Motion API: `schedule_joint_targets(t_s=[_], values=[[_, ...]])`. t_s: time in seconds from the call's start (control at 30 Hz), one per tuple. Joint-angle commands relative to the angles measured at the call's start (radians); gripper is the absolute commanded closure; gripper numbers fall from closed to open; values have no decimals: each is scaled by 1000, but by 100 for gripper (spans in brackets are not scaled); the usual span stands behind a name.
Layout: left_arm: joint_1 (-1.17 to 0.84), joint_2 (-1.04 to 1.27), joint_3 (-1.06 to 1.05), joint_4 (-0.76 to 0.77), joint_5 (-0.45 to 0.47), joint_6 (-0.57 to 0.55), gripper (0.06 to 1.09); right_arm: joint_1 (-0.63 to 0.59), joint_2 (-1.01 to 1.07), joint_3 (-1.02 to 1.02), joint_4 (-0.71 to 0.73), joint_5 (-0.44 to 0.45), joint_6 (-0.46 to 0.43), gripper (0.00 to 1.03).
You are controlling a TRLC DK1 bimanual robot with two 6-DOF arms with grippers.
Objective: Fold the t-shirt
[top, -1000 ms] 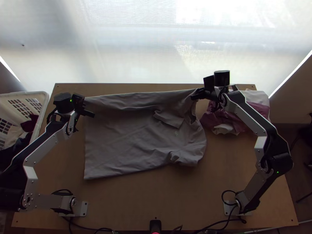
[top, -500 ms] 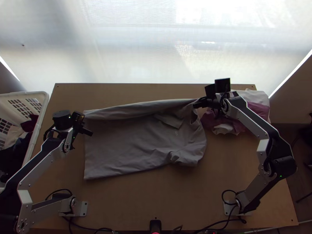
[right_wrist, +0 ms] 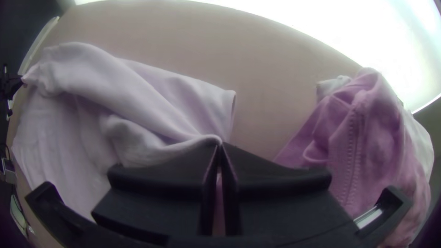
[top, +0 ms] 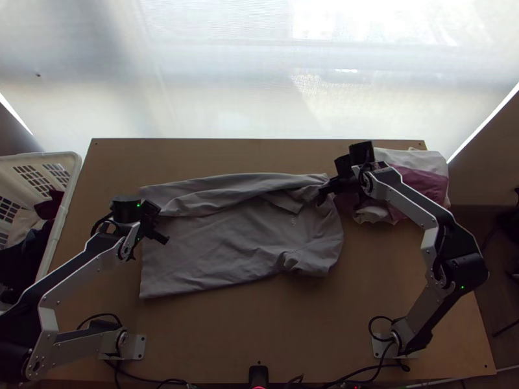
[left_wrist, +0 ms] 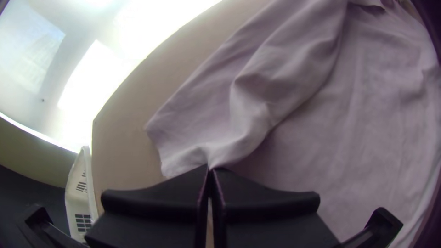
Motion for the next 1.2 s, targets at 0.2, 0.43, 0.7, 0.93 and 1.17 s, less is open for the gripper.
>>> schedule_joint_targets(t_s=[0.2, 0.43, 0.7, 0.93, 1.17], values=[[54, 32, 8, -83, 1, 26, 104, -26, 66, 4, -5, 70, -46, 100], [120, -6, 37, -83, 12, 53, 104, -66, 62, 44, -3, 98, -47, 100], [117, -18, 106, -91, 13, 37, 104, -17, 30, 138, 17, 96, -35, 100], [63, -28, 80, -128, 13, -9, 104, -2, 157, 259, 23, 98, -27, 100], [-1, -80, 9, -171, 12, -9, 104, -28, 198, 235, 18, 107, -23, 92]])
